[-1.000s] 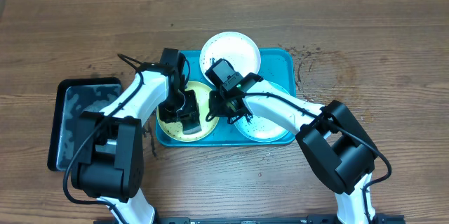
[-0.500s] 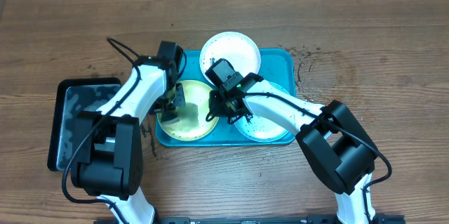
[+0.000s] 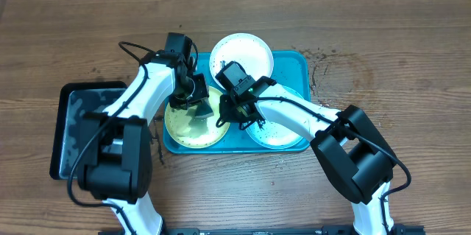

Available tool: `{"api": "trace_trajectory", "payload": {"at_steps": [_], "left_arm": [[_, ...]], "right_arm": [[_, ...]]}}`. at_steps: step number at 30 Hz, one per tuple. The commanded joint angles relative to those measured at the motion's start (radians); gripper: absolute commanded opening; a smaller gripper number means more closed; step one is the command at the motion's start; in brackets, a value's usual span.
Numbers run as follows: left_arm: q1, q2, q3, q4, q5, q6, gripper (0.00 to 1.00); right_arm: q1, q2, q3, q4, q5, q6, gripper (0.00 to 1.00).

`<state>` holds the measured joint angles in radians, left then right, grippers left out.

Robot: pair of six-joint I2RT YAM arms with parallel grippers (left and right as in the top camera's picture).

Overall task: Clean dirty plates on tray and stack at the side
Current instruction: 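Scrub the yellow plate with the sponge in the left gripper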

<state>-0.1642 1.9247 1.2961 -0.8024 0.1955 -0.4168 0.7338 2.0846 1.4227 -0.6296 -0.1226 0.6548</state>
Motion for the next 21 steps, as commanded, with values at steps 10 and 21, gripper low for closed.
{"api": "trace_trajectory", "payload": {"at_steps": [10, 21], "left_arm": [[0.041, 0.079, 0.002, -0.186, -0.529, -0.018, 0.04], [0.044, 0.03, 0.109, -0.285, -0.613, -0.045, 0.04]], "right_arm": [[-0.005, 0.005, -0.009, -0.004, 0.017, 0.0, 0.04], [-0.005, 0.005, 0.001, -0.004, 0.016, -0.004, 0.04]]}}
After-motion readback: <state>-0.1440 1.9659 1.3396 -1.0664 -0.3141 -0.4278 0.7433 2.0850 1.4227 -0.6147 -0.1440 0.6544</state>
